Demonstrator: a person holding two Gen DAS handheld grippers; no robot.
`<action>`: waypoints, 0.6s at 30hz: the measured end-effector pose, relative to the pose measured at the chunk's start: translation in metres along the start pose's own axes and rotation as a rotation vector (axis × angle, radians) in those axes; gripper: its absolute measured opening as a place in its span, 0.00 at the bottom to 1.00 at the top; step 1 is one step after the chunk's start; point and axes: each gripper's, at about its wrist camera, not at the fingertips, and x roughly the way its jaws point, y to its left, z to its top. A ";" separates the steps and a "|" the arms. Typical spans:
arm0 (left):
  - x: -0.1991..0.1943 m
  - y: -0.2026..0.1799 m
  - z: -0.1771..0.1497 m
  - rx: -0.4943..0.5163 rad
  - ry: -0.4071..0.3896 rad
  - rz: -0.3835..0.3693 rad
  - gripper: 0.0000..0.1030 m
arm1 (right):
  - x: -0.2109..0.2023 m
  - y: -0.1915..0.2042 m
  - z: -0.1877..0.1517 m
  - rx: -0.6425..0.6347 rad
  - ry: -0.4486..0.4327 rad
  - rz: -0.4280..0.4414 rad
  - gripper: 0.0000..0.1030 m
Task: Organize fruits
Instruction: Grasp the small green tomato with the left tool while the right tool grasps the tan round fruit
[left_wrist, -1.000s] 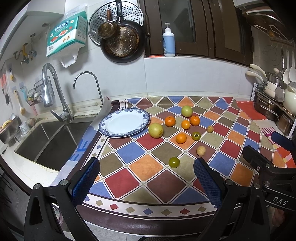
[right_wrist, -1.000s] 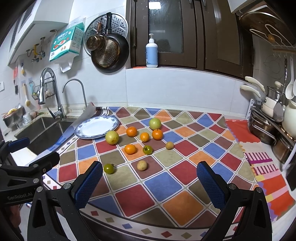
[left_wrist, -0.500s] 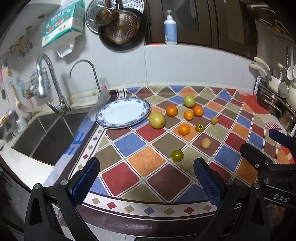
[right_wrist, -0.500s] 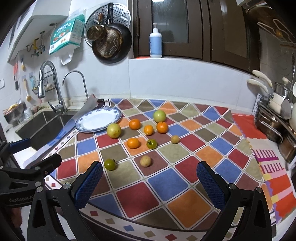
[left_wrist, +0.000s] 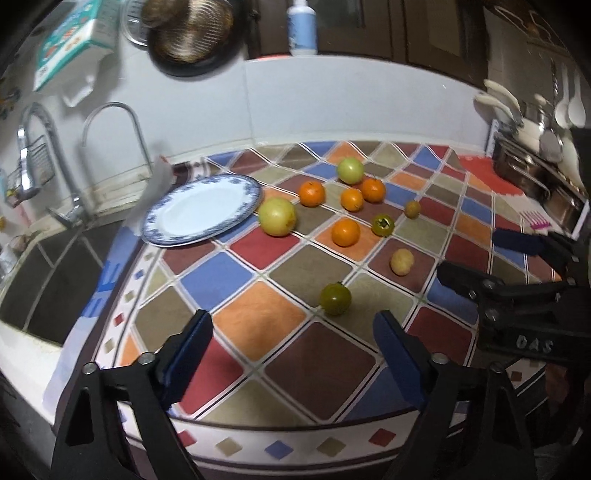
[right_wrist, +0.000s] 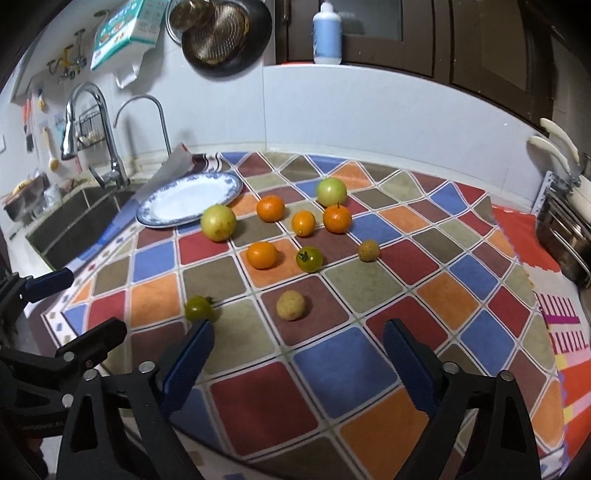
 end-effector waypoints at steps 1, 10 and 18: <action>0.005 -0.002 0.000 0.013 0.005 -0.012 0.82 | 0.005 -0.002 0.001 -0.005 0.010 -0.002 0.86; 0.046 -0.016 0.009 0.093 0.055 -0.090 0.64 | 0.053 -0.006 0.005 -0.092 0.106 0.088 0.69; 0.071 -0.016 0.012 0.082 0.111 -0.160 0.53 | 0.079 -0.005 0.008 -0.123 0.152 0.140 0.53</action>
